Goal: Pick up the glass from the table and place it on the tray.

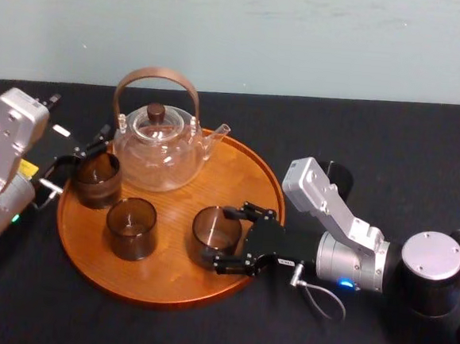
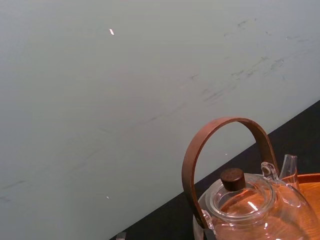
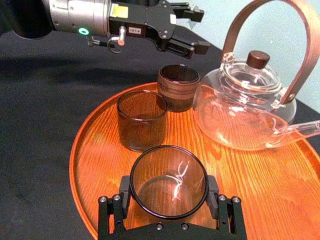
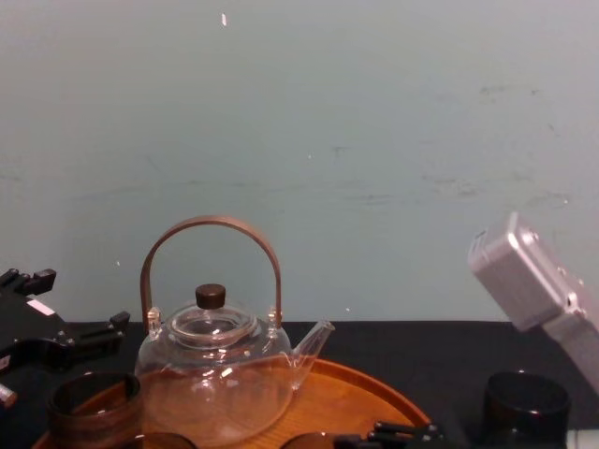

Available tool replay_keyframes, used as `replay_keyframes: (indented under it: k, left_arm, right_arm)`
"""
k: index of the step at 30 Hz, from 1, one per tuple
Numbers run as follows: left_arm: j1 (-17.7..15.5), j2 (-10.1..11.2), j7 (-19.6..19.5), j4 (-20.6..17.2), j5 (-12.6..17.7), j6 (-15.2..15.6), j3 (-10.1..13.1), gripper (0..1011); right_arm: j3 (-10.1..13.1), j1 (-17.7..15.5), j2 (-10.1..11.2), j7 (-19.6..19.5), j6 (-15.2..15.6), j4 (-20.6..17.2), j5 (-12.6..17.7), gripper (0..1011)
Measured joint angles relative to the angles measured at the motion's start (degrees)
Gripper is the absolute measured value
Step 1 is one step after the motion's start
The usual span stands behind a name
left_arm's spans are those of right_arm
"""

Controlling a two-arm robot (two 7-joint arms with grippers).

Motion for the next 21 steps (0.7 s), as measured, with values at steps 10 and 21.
replay_keyframes:
  k: [10,21]
  left_arm:
    - [0.0,0.0,0.0,0.0,0.0,0.0,0.0,1001]
    - [0.0,0.0,0.0,0.0,0.0,0.0,0.0,1001]
  right_arm:
    - [-0.1,-0.1,-0.3,-0.1,0.4,0.6,-0.5,904]
    - [-0.1,-0.2,-0.2,-0.2,0.5,0.6,-0.8,904]
